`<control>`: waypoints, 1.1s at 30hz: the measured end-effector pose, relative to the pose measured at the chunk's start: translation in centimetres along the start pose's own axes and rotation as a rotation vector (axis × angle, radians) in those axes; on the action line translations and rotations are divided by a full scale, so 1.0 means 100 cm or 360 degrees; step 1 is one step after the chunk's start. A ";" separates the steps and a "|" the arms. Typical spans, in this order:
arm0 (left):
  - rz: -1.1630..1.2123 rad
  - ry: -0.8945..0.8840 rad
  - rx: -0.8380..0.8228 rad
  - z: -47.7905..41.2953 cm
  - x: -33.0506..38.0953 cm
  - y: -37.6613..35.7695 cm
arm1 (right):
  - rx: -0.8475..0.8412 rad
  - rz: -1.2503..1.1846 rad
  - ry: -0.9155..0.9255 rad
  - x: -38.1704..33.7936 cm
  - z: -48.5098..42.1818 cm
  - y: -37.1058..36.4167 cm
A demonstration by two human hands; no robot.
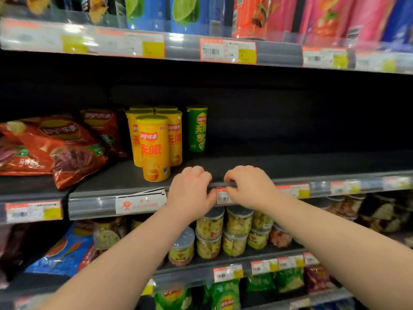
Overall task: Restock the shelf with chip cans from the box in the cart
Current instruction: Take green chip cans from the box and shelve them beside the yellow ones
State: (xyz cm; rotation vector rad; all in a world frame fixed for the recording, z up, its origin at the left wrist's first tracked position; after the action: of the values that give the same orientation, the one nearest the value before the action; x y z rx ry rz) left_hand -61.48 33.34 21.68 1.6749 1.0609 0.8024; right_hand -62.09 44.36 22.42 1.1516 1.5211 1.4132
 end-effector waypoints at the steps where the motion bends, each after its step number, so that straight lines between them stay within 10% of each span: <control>1: -0.0008 -0.0028 0.0009 0.006 0.003 0.000 | -0.0008 0.0003 0.0012 -0.003 0.004 -0.002; 33: -0.0051 0.0967 -0.0947 0.290 0.068 -0.093 | -0.0696 -0.0200 0.0764 -0.089 0.190 -0.140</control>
State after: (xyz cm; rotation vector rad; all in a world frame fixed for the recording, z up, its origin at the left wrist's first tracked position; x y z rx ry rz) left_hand -36.12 30.17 3.77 0.9214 1.0910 1.4913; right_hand -43.10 42.14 6.00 0.4627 1.4525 1.9022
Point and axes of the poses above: each hand's wrist, its own z-axis away from the middle knuckle, its own y-axis out of the back of the hand, x = y × z, the point moved 8 cm from there along -z, towards the middle knuckle, and after that the axes turned 9 degrees about -x, right-handed, at the moved point
